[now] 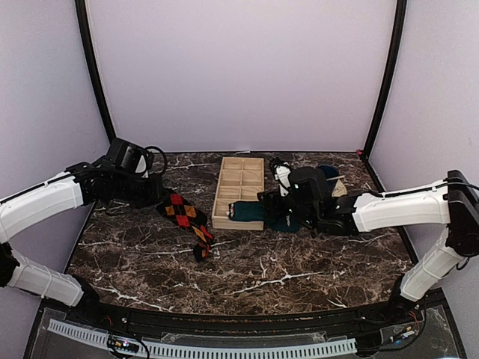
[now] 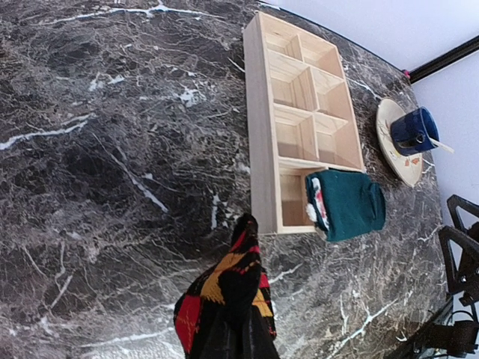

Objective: Roll the socks
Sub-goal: Put down the sock at the center of the board.

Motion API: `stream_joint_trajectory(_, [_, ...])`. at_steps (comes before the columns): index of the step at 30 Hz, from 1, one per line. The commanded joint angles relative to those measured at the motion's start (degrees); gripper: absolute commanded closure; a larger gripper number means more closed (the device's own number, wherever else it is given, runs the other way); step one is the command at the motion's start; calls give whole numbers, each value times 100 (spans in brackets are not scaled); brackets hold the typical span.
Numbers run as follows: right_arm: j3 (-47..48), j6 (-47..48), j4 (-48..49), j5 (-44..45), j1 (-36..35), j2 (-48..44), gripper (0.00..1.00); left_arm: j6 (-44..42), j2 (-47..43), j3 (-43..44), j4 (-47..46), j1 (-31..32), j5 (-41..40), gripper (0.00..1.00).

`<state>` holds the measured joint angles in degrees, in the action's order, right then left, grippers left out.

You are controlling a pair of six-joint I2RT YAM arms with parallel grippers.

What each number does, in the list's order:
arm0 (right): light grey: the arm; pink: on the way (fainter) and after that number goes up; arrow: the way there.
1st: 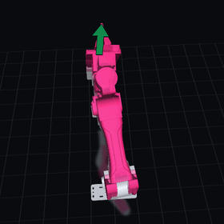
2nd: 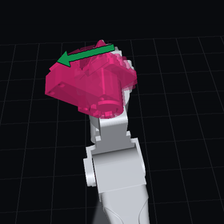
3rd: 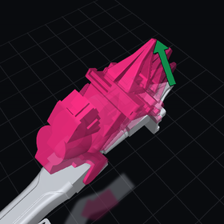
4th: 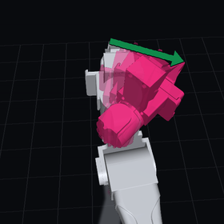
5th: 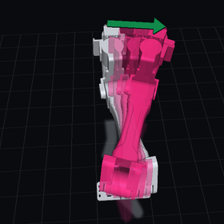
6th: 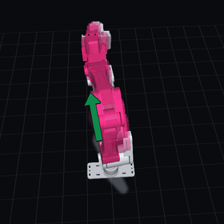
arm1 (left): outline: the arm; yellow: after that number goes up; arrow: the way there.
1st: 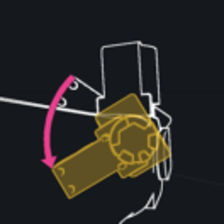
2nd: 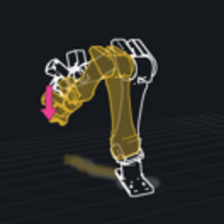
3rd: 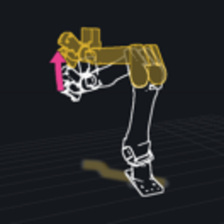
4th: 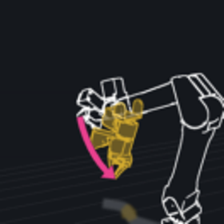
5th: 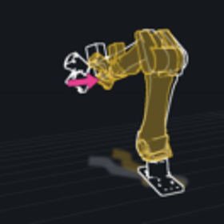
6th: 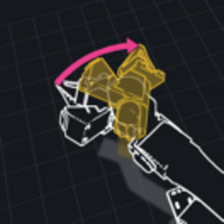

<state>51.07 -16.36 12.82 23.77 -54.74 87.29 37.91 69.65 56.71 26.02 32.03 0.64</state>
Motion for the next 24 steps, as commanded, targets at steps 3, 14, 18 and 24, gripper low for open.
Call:
stream_joint_trajectory(3, [239, 2, 190, -438, -40, 173, 32, -480, 287, -172, -225, -413, -32, 100])
stream_joint_trajectory(14, [127, 80, 180, -381, -168, 14, 31, -484, 342, 1190, -253, -474, 2170, 100])
stream_joint_trajectory(18, [-115, 13, 76, 368, -169, -447, 31, -514, 493, 1859, -291, 35, 3181, 100])
stream_joint_trajectory(24, [-457, -368, -372, 1714, -28, -1283, 29, -627, 896, 3075, 353, 1344, 3343, 100])
